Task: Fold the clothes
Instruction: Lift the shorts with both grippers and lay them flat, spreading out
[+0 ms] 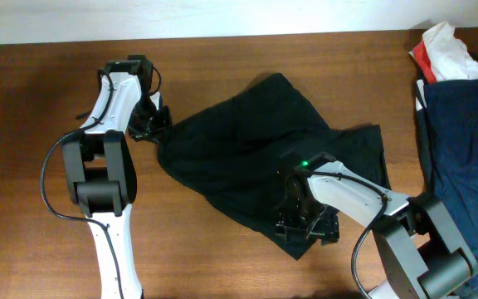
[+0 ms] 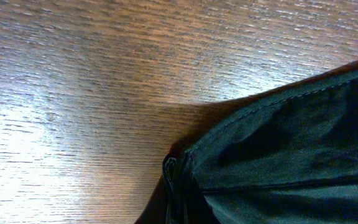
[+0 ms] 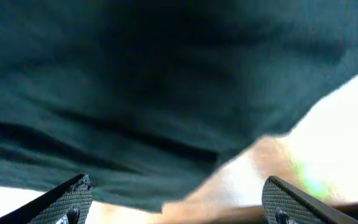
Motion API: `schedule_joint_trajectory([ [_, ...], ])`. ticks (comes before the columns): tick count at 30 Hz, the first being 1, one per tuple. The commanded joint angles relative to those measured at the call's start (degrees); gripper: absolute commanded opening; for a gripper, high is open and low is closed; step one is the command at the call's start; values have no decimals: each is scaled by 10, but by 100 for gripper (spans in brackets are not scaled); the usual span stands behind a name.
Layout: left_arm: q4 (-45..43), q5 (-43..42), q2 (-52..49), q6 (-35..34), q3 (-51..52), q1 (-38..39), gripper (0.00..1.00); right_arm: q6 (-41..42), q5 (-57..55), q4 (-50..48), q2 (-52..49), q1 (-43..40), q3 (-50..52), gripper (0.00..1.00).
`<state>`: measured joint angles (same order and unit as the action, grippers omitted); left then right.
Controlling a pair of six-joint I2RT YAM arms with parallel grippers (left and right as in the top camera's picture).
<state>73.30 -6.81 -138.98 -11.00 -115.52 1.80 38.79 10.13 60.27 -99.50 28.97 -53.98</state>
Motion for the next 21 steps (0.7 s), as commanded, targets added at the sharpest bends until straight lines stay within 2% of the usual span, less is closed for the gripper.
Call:
schedule_joint_trajectory([
  [1,-2,21,-28,-1,3,-6,1,12,-19,-57,-2,3,31,90],
  [3,-2,21,-28,-1,3,-6,1,20,-20,-76,-2,3,53,80],
  [4,-2,21,-28,-1,3,-6,1,27,-21,-78,-2,3,59,66],
  [6,-2,21,-28,-1,3,-6,0,28,-46,-78,0,2,61,32],
  [7,1,21,-28,-1,3,-6,1,42,-73,-59,11,0,57,19],
  [9,34,21,-28,-1,-14,-6,0,42,-89,-10,35,-13,35,11],
  [10,63,21,-28,-1,-41,-6,0,42,-99,26,56,-28,10,4],
  [14,152,15,-10,-1,-176,-6,0,20,-145,140,130,-70,-132,4],
  [19,232,15,52,-25,-384,-6,0,-26,-201,263,151,-80,-409,4],
  [21,234,16,101,-31,-449,-6,0,-59,-226,303,151,-81,-534,10],
])
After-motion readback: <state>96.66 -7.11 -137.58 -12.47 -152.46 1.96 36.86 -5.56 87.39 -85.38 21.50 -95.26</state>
